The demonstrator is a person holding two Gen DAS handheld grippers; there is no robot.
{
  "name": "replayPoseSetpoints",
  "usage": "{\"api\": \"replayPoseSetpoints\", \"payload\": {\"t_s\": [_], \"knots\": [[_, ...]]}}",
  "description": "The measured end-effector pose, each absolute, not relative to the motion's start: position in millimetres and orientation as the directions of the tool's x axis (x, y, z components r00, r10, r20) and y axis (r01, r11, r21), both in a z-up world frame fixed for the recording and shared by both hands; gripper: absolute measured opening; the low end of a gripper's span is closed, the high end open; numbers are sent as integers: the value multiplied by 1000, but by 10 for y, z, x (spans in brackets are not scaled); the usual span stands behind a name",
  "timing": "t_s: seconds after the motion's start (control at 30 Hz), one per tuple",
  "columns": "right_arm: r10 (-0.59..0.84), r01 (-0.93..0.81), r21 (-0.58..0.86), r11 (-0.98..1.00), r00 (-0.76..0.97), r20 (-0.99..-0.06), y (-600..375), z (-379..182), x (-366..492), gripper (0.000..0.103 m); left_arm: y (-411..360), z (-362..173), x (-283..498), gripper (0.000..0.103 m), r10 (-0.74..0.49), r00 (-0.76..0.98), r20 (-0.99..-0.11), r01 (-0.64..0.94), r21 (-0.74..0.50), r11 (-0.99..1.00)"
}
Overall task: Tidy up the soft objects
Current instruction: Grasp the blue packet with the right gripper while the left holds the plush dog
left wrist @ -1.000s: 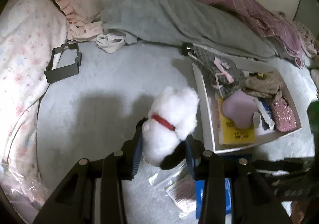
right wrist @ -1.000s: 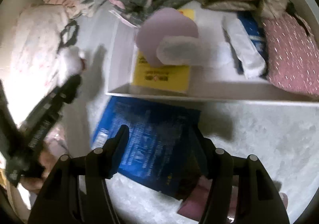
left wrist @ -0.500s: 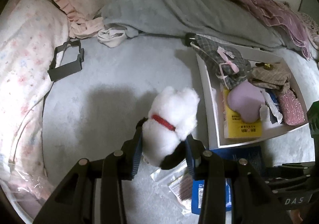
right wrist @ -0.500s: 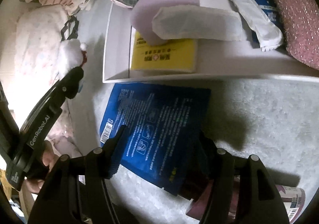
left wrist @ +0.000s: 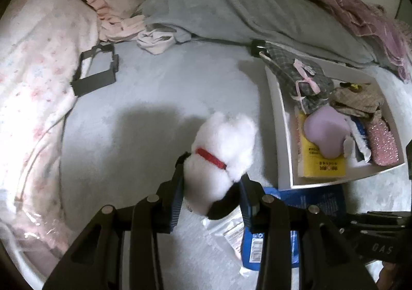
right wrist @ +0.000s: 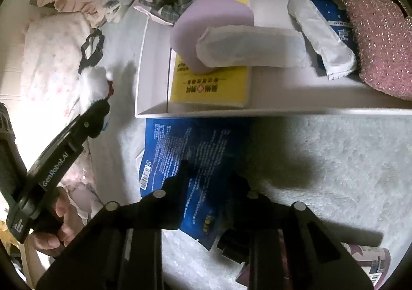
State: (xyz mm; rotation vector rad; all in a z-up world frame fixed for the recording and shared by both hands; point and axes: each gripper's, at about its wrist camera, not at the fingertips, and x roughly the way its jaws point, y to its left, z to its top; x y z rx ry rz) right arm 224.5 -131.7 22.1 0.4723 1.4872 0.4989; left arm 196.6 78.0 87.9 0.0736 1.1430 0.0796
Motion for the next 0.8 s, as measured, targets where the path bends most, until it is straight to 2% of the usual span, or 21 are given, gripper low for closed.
{"api": "replayPoseSetpoints", "payload": {"t_s": [0.13, 0.27, 0.53, 0.8], "knots": [[601, -27, 600, 799, 21, -799, -1376, 246, 2244, 18, 666, 1025, 1844, 37, 75, 428, -901, 16, 90, 996], [612, -40, 611, 791, 54, -789, -1424, 359, 2235, 11, 574, 1158, 1723, 37, 100, 445, -890, 29, 126, 992], [660, -110, 651, 751, 117, -742, -1428, 662, 2157, 7, 560, 1200, 1664, 37, 120, 437, -891, 32, 149, 988], [652, -179, 629, 756, 277, -705, -1632, 1011, 2109, 7, 543, 1198, 1665, 38, 134, 431, -892, 23, 159, 987]]}}
